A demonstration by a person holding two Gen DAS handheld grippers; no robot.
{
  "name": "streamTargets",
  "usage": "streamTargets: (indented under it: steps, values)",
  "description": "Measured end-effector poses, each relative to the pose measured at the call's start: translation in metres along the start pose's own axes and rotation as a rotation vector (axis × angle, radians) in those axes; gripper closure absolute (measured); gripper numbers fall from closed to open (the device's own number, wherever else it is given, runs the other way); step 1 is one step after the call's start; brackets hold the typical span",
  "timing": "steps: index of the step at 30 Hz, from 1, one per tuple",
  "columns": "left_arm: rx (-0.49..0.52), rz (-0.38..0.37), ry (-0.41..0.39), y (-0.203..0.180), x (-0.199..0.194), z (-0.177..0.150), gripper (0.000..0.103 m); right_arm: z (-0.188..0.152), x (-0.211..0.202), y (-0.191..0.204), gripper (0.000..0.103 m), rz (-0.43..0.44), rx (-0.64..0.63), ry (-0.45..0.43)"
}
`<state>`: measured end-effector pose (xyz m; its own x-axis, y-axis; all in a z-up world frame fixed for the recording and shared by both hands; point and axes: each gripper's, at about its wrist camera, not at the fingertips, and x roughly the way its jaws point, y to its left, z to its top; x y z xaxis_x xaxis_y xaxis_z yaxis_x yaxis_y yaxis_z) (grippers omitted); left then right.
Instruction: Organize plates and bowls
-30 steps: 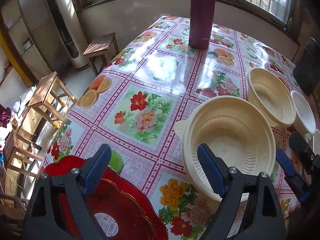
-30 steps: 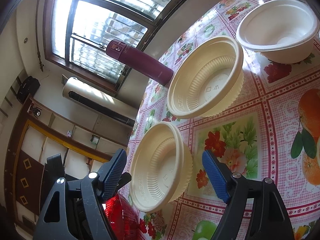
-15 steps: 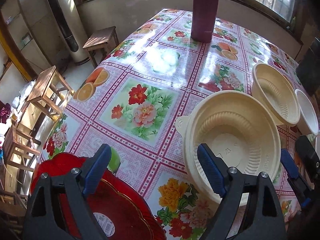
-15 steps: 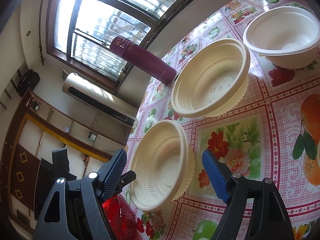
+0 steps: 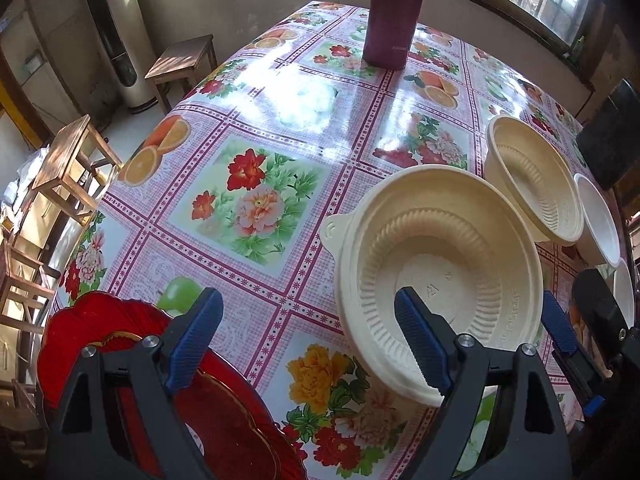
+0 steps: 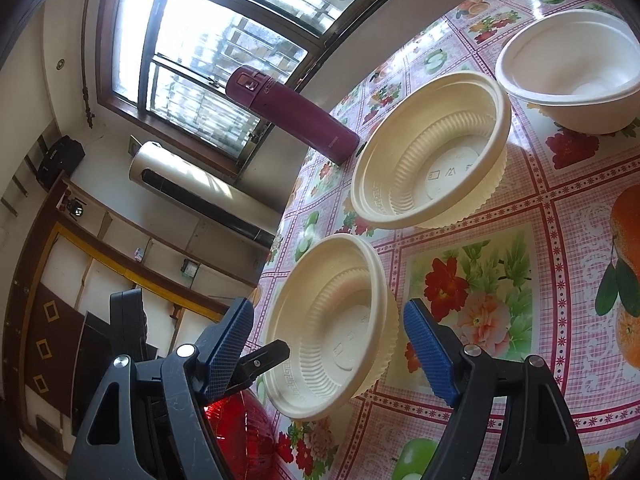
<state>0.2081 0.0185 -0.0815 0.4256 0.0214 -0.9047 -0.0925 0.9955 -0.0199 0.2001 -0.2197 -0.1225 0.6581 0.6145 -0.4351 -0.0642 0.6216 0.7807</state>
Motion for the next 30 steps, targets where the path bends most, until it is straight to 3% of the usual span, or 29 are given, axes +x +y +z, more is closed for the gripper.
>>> streamTargets:
  steps: [6,17,25,30]
  values:
    - [0.002,-0.041,-0.006,0.0,-0.003,0.002,0.042,0.0,0.001,0.0,0.034,-0.012,-0.011,0.001]
    - [0.007,-0.052,0.002,-0.003,0.001,-0.001,0.06,-0.001,-0.002,-0.003,0.041,-0.042,-0.011,-0.012]
    - [0.023,-0.066,-0.003,-0.008,0.001,-0.003,0.083,-0.002,0.002,-0.003,0.063,-0.102,-0.036,0.0]
    - [0.037,-0.069,-0.007,-0.011,0.001,-0.004,0.089,-0.006,0.01,-0.004,0.088,-0.161,-0.05,0.036]
